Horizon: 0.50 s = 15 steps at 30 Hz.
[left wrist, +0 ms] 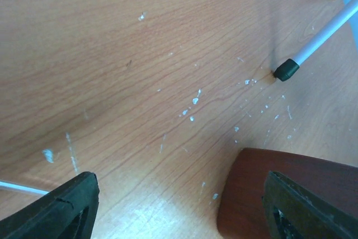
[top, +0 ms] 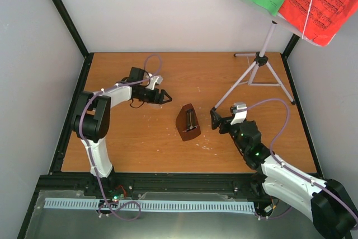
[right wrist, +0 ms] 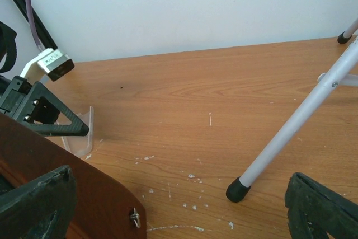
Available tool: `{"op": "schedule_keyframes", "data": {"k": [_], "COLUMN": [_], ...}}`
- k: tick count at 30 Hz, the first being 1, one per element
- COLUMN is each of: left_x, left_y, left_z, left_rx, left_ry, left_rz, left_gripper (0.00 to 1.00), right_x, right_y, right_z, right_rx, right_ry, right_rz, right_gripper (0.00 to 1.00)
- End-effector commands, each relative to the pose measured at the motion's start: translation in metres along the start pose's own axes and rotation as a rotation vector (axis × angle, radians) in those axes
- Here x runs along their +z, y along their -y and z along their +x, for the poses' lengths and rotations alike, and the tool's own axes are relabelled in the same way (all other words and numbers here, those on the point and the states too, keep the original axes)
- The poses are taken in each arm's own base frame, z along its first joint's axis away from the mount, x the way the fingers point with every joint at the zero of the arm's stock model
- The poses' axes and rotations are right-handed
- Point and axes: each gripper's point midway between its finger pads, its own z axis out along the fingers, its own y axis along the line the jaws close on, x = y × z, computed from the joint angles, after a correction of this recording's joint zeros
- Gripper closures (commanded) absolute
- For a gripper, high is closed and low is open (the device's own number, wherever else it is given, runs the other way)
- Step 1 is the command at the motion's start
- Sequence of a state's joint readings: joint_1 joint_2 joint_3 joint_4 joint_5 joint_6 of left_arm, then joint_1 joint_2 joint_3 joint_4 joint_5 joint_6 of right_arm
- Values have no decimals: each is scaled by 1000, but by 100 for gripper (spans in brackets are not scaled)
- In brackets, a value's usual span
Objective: Pack up the instrument practice props
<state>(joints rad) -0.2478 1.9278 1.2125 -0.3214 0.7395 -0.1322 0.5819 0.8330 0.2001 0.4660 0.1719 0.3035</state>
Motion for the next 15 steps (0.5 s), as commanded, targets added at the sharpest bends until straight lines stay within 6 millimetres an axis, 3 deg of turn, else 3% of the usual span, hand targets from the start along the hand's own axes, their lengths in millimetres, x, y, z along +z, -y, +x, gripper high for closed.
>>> {"op": "schedule_keyframes", "data": {"k": [1,7,15], "left_x": [-23,-48,-36], "left_y": [-7,-43,-48], "left_z": [-22,-15,-13], "left_rx": [131,137,124], "left_ry": [53,70,14], "left_rz": [-103,-185,-134], "left_gripper": [19,25,37], "right_x": [-4,-7,-3], "right_y": [-1,0,-6], "right_z": [-13,-14,-10], "right_rx": [-1,7,-9], "right_ry": [34,53,34], "right_rz": [-5,-7,-34], "right_gripper": [0,0,0]}}
